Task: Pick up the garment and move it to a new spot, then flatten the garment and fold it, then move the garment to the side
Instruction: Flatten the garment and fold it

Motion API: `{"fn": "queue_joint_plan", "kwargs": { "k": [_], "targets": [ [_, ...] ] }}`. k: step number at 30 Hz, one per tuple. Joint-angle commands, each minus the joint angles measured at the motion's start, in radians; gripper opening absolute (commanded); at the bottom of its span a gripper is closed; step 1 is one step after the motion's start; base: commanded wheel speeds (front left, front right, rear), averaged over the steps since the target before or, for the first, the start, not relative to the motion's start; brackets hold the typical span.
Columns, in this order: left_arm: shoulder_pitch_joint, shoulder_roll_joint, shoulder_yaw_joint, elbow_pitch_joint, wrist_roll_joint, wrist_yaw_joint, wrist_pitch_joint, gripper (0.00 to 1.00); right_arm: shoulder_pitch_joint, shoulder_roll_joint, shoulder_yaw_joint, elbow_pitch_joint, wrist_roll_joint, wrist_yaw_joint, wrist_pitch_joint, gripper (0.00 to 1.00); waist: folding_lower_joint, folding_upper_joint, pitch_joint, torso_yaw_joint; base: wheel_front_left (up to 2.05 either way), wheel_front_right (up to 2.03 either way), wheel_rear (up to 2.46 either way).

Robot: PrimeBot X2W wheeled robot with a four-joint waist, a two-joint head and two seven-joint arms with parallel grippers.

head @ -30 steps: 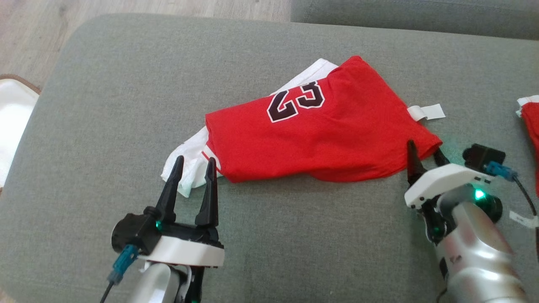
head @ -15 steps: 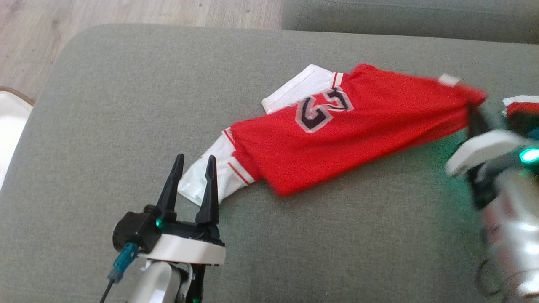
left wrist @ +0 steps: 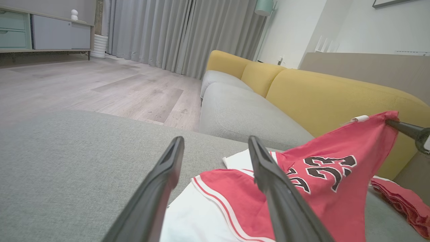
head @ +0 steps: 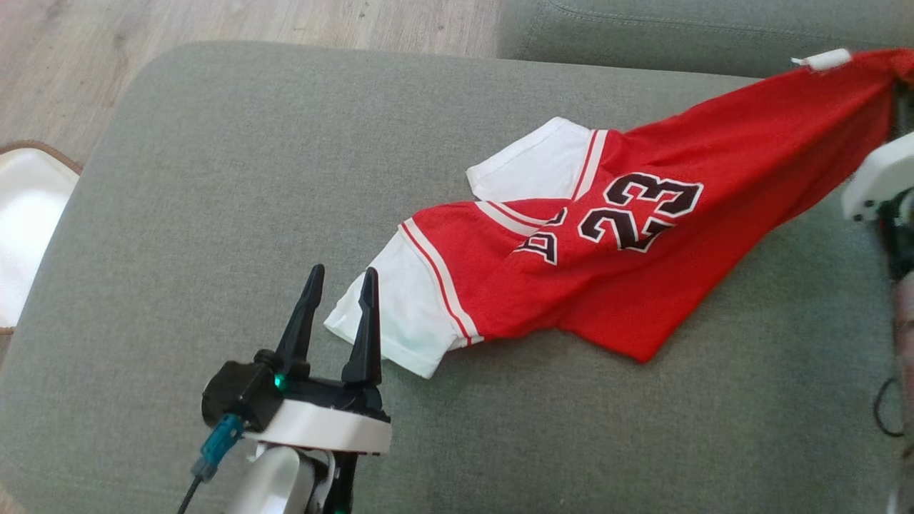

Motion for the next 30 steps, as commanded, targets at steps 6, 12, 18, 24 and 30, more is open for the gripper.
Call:
{"fn": "queue_joint_plan", "kwargs": {
  "k": [6, 12, 18, 24, 30],
  "targets": [
    [-0.023, -0.001, 0.051, -0.047, -0.001, 0.006, -0.009, 1.00, 0.039, 0.133, 0.059, -0.059, 0.010, -0.001, -0.135, 1.00, 0.0000, 0.0000, -0.021, -0.040, 0.00, 0.00, 0.00],
    [-0.015, -0.001, 0.086, -0.059, 0.014, -0.001, -0.009, 1.00, 0.196, 0.199, 0.179, -0.200, 0.140, -0.001, -0.202, 1.00, 0.0000, 0.0000, -0.046, -0.108, 0.00, 0.00, 0.00],
    [-0.009, -0.001, 0.107, -0.054, 0.015, -0.012, -0.009, 1.00, 0.441, 0.224, 0.265, -0.409, 0.256, -0.001, -0.214, 1.00, 0.0000, 0.0000, -0.062, -0.169, 0.00, 0.00, 0.00],
    [-0.007, -0.001, 0.119, -0.041, 0.010, -0.018, -0.009, 1.00, 0.614, 0.231, 0.297, -0.507, 0.307, -0.001, -0.216, 1.00, 0.0000, 0.0000, -0.062, -0.213, 0.00, 0.00, 0.00],
    [-0.049, 0.003, 0.125, 0.001, 0.043, -0.035, -0.009, 1.00, 0.637, 0.232, 0.305, -0.571, 0.331, -0.001, -0.217, 1.00, 0.0000, 0.0000, -0.035, -0.268, 0.00, 0.00, 0.00]
  ]
}}
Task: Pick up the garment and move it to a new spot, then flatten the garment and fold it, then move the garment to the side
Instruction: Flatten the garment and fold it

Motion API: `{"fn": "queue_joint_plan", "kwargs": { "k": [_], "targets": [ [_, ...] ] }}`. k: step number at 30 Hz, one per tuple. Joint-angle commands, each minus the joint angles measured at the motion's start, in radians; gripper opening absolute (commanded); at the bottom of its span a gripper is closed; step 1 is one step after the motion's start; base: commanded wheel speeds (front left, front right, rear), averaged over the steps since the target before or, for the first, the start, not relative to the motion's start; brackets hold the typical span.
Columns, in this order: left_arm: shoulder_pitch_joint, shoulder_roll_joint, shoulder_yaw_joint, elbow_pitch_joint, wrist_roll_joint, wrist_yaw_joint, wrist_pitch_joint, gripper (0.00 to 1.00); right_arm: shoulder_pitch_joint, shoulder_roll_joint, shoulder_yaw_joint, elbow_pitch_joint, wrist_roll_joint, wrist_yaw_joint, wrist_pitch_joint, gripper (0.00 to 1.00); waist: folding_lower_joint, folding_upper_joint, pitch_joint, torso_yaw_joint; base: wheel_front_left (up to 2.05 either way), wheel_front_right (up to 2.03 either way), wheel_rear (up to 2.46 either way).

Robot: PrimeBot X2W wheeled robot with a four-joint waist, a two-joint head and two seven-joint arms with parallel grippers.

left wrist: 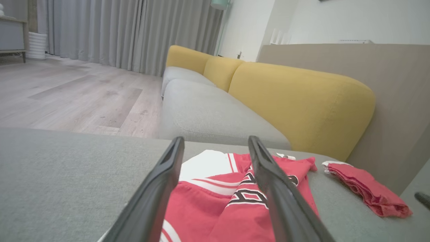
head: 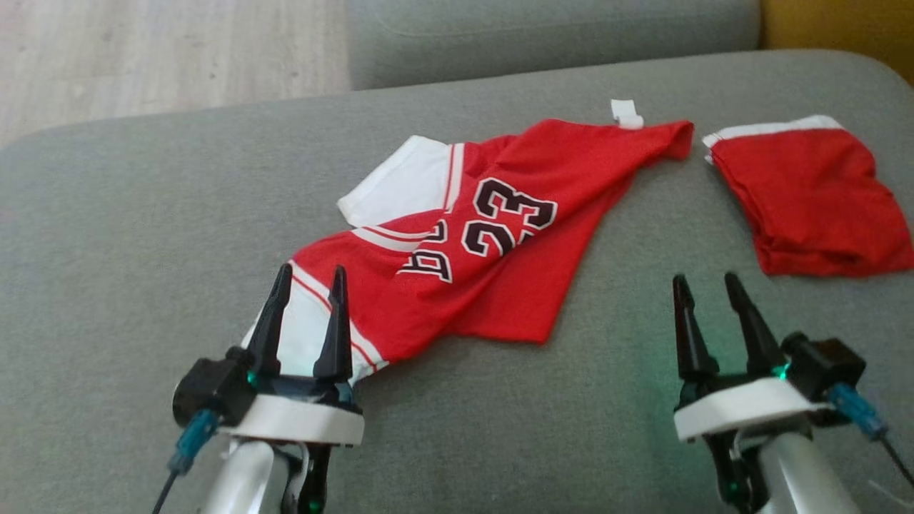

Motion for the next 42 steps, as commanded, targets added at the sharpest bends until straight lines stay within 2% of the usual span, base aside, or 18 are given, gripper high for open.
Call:
{"fn": "queue_joint_plan", "kwargs": {
  "k": [1, 4, 7, 11, 14, 20, 24, 29, 38, 39, 42],
  "targets": [
    [-0.066, 0.006, 0.034, -0.025, 0.008, -0.006, -0.008, 1.00, -0.047, 0.002, 0.021, -0.037, -0.001, -0.001, -0.013, 1.00, 0.0001, 0.0000, 0.019, -0.018, 0.00, 0.00, 0.00],
    [-0.158, 0.037, 0.025, 0.017, 0.025, -0.021, 0.014, 1.00, -0.071, 0.002, 0.012, -0.058, -0.001, -0.001, -0.012, 1.00, 0.0001, 0.0000, 0.052, -0.043, 0.00, 0.00, 0.00],
    [-0.293, 0.080, 0.007, 0.067, 0.027, -0.041, 0.109, 1.00, -0.093, 0.002, 0.003, -0.074, 0.005, -0.001, -0.010, 1.00, 0.0001, 0.0000, 0.089, -0.065, 0.00, 0.00, 0.00],
    [-0.513, 0.154, -0.036, 0.172, 0.011, -0.060, 0.300, 1.00, -0.120, 0.002, 0.005, -0.087, 0.019, -0.001, -0.010, 1.00, 0.0001, 0.0000, 0.143, -0.095, 0.00, 0.00, 0.00],
    [-0.653, 0.200, -0.089, 0.282, -0.045, -0.066, 0.482, 1.00, -0.143, 0.002, 0.023, -0.090, 0.033, -0.001, -0.011, 1.00, 0.0001, 0.0000, 0.179, -0.124, 0.00, 0.00, 0.00],
    [-0.824, 0.321, -0.252, 0.414, -0.172, -0.067, 0.734, 1.00, -0.186, 0.002, 0.058, -0.095, 0.070, -0.001, -0.013, 1.00, 0.0001, 0.0000, 0.240, -0.183, 0.00, 0.00, 0.00],
    [-0.870, 0.387, -0.355, 0.451, -0.237, -0.067, 0.830, 1.00, -0.199, 0.002, 0.058, -0.109, 0.084, -0.001, -0.013, 1.00, 0.0001, 0.0000, 0.267, -0.203, 0.00, 0.00, 0.00],
    [-0.899, 0.432, -0.427, 0.483, -0.292, -0.067, 0.896, 1.00, -0.205, 0.002, 0.051, -0.123, 0.097, -0.001, -0.013, 1.00, 0.0001, 0.0000, 0.290, -0.219, 0.00, 0.00, 0.00],
    [-0.903, 0.451, -0.520, 0.479, -0.404, -0.067, 0.995, 1.00, -0.206, 0.002, 0.038, -0.134, 0.103, -0.001, -0.013, 1.00, 0.0001, 0.0000, 0.303, -0.225, 0.00, 0.00, 0.00],
    [-0.901, 0.455, -0.531, 0.463, -0.442, -0.067, 1.013, 0.00, -0.208, 0.002, 0.035, -0.132, 0.102, -0.001, -0.013, 1.00, 0.0001, 0.0000, 0.303, -0.223, 0.00, 0.00, 0.00],
    [-0.906, 0.463, -0.535, 0.440, -0.484, -0.067, 1.000, 0.00, -0.214, 0.002, 0.032, -0.129, 0.099, -0.001, -0.013, 1.00, 0.0001, 0.0000, 0.302, -0.221, 0.00, 0.00, 0.00]
  ]
}}
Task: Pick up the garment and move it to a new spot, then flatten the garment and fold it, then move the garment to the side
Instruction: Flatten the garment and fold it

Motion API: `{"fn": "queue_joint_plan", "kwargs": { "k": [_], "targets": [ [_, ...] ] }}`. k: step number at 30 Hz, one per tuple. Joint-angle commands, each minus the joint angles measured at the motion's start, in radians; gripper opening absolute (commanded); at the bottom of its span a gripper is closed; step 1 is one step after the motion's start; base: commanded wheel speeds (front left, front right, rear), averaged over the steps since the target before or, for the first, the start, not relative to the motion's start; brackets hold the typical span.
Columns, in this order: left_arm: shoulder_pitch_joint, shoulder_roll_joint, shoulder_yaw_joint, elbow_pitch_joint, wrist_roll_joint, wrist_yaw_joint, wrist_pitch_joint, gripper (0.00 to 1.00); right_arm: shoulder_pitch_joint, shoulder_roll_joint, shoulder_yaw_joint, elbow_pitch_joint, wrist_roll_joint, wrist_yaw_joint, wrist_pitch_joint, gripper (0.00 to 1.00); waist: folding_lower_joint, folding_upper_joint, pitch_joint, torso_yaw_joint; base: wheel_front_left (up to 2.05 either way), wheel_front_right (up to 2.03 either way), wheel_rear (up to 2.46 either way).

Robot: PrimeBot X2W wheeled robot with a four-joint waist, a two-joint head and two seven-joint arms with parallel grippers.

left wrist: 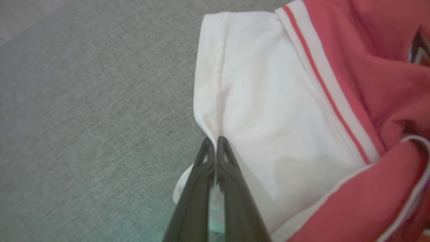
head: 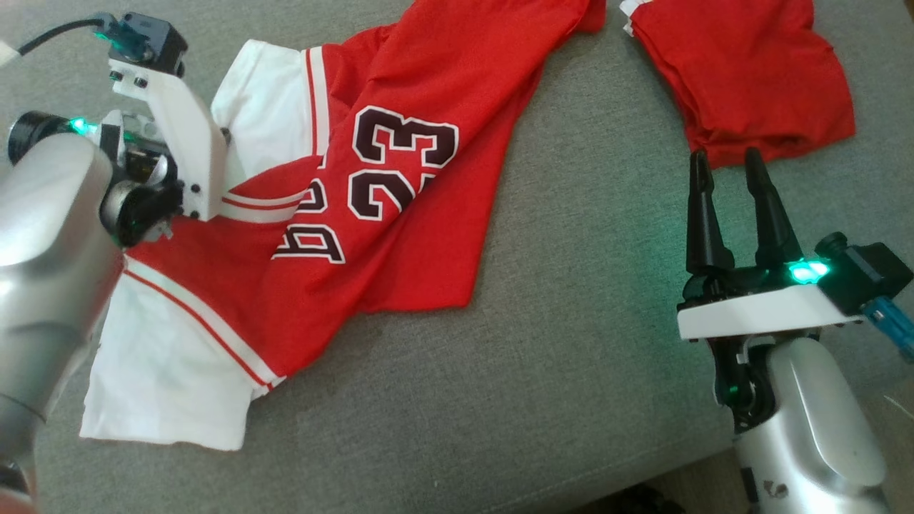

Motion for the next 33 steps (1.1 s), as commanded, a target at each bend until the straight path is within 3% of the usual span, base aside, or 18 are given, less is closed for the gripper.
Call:
{"fn": "queue_joint_plan", "kwargs": {
  "k": [1, 6, 16, 22, 25, 27, 28, 29, 33],
  "targets": [
    [-0.023, 0.048, 0.025, -0.021, -0.004, 0.002, -0.012, 0.00, -0.024, 0.002, 0.014, -0.028, -0.001, -0.001, -0.011, 1.00, 0.0000, 0.0000, 0.000, 0.001, 0.00, 0.00, 0.00],
    [-0.081, 0.073, 0.046, 0.003, 0.038, 0.009, -0.169, 0.00, -0.039, 0.002, 0.016, -0.028, -0.005, -0.001, -0.011, 1.00, 0.0000, 0.0000, 0.008, 0.004, 0.00, 0.00, 0.00],
    [-0.264, 0.105, 0.149, 0.173, 0.158, 0.206, -0.574, 0.00, -0.056, 0.002, 0.036, -0.040, -0.001, -0.001, -0.011, 1.00, 0.0000, 0.0000, 0.052, 0.001, 0.00, 0.00, 0.00],
    [-0.373, 0.164, 0.201, 0.286, 0.204, 0.325, -0.755, 0.00, -0.060, 0.002, 0.046, -0.046, 0.001, -0.001, -0.011, 1.00, 0.0000, 0.0000, 0.072, -0.003, 0.00, 0.00, 0.00],
    [-0.416, 0.196, 0.220, 0.331, 0.217, 0.368, -0.822, 0.00, -0.060, 0.002, 0.051, -0.047, 0.003, -0.001, -0.011, 1.00, 0.0000, 0.0000, 0.078, -0.003, 0.00, 0.00, 0.00],
    [-0.421, 0.197, 0.221, 0.362, 0.214, 0.360, -0.828, 0.00, -0.058, 0.002, 0.052, -0.045, 0.002, -0.001, -0.011, 1.00, 0.0000, 0.0000, 0.078, 0.002, 0.00, 0.00, 0.00],
    [-0.418, 0.191, 0.220, 0.376, 0.210, 0.354, -0.827, 0.77, -0.056, 0.002, 0.049, -0.044, 0.001, -0.001, -0.011, 1.00, 0.0000, 0.0000, 0.077, 0.006, 0.00, 0.00, 0.00],
    [-0.412, 0.181, 0.213, 0.387, 0.209, 0.337, -0.821, 1.00, -0.055, 0.002, 0.047, -0.042, 0.000, -0.001, -0.011, 1.00, 0.0000, 0.0000, 0.076, 0.012, 0.00, 0.00, 0.00],
    [-0.382, 0.137, 0.184, 0.421, 0.204, 0.264, -0.804, 1.00, -0.058, 0.002, 0.045, -0.033, -0.007, -0.001, -0.011, 1.00, 0.0000, 0.0000, 0.068, 0.037, 0.00, 0.00, 0.00]
  ]
}}
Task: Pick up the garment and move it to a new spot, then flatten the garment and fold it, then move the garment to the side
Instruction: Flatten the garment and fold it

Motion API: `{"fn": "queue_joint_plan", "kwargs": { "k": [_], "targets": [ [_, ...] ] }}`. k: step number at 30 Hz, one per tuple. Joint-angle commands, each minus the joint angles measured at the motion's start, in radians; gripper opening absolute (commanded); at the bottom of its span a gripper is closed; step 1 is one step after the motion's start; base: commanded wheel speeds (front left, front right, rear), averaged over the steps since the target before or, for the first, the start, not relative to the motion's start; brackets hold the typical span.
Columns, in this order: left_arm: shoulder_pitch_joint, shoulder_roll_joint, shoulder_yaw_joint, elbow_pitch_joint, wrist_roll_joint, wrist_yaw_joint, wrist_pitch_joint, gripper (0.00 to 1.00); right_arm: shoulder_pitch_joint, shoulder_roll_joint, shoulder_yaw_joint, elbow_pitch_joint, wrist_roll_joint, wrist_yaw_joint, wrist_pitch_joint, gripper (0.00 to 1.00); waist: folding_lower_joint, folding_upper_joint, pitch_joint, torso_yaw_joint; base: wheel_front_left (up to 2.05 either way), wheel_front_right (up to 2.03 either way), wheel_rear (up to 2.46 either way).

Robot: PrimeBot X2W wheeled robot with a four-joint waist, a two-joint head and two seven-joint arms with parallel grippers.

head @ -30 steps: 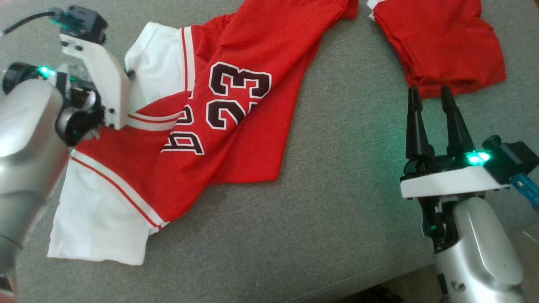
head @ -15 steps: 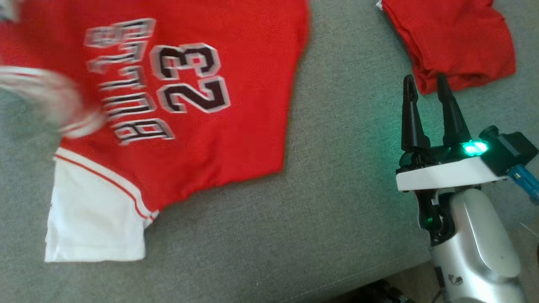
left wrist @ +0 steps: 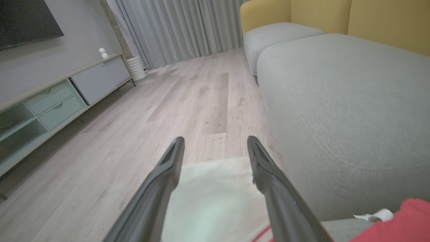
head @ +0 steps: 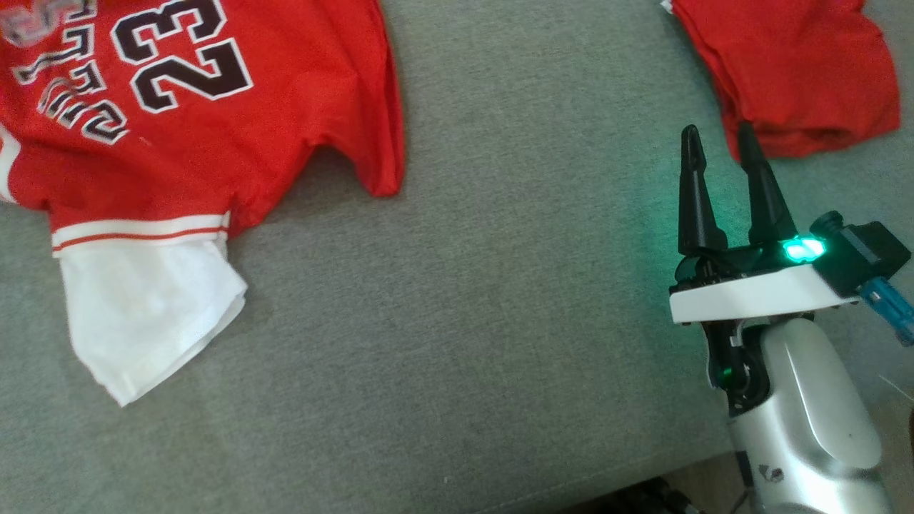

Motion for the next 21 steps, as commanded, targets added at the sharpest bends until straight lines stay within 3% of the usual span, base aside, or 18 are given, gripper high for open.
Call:
{"fn": "queue_joint_plan", "kwargs": {
  "k": [1, 10, 21],
  "targets": [
    [-0.009, 0.023, 0.007, -0.003, -0.005, -0.017, -0.007, 1.00, -0.017, 0.002, 0.021, -0.024, -0.008, -0.001, -0.009, 1.00, 0.0000, 0.0000, -0.009, 0.017, 0.00, 0.00, 0.00],
    [0.037, -0.058, 0.001, 0.026, -0.028, -0.078, -0.095, 1.00, -0.015, 0.002, 0.012, -0.017, -0.031, -0.001, -0.009, 1.00, 0.0000, 0.0000, -0.073, 0.073, 0.00, 0.00, 0.00],
    [0.192, -0.202, 0.027, -0.043, -0.098, -0.161, -0.191, 1.00, 0.038, 0.002, -0.030, -0.010, -0.072, -0.001, -0.009, 1.00, 0.0000, 0.0000, -0.229, 0.206, 0.00, 0.00, 0.00]
  ]
}}
